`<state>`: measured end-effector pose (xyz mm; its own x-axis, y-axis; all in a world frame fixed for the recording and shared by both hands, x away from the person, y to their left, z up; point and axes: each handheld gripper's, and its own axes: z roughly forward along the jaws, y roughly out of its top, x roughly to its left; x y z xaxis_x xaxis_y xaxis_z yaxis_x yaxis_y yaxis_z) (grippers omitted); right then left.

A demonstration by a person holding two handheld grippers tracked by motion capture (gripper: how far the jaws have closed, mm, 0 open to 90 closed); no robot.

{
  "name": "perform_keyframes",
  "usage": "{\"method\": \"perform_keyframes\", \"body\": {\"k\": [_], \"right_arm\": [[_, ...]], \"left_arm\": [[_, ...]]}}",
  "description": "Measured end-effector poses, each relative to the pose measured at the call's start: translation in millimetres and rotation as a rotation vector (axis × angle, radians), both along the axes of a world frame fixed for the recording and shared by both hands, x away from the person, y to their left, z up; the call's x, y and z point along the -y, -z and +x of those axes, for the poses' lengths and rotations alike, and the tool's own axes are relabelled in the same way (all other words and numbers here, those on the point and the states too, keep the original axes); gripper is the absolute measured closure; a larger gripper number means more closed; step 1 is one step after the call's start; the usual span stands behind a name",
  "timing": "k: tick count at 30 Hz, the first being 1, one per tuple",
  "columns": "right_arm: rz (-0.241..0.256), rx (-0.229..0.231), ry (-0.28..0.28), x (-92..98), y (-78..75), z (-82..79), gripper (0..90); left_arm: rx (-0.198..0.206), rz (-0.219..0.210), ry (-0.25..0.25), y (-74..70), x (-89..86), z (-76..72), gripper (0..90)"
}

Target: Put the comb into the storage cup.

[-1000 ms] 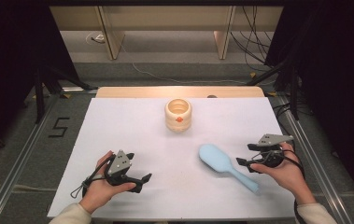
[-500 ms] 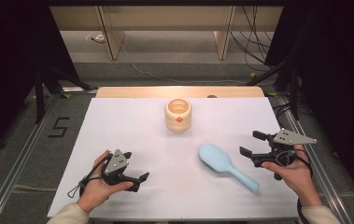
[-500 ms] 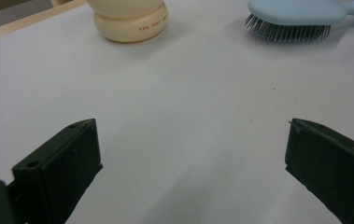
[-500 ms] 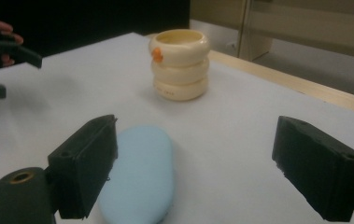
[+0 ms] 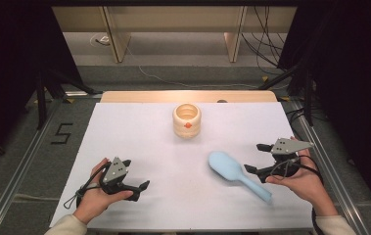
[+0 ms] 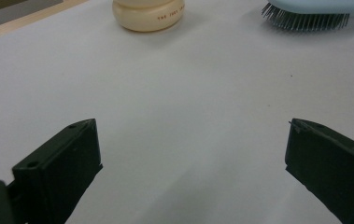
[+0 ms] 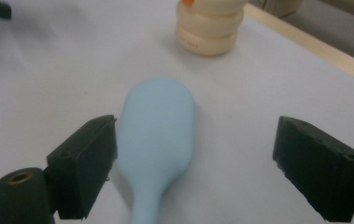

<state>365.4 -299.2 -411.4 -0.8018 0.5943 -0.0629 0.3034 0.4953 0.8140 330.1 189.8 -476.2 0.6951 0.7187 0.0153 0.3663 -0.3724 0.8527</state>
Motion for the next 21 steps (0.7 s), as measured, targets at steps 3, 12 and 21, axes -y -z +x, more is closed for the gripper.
{"method": "perform_keyframes", "body": {"k": [3,12,21], "right_arm": [[-0.078,-0.044,-0.009,-3.2,2.2,1.8,14.7],[-0.281,-0.200,-0.045,-18.0,10.9,6.4,14.7],[-0.454,-0.298,-0.047,-34.2,22.3,12.3,16.1]], "left_arm": [[-0.003,0.002,-0.001,0.6,0.6,0.5,3.0],[-0.011,0.004,0.006,2.5,1.5,2.0,3.2],[-0.011,0.002,0.005,2.7,2.4,2.2,3.5]]}}
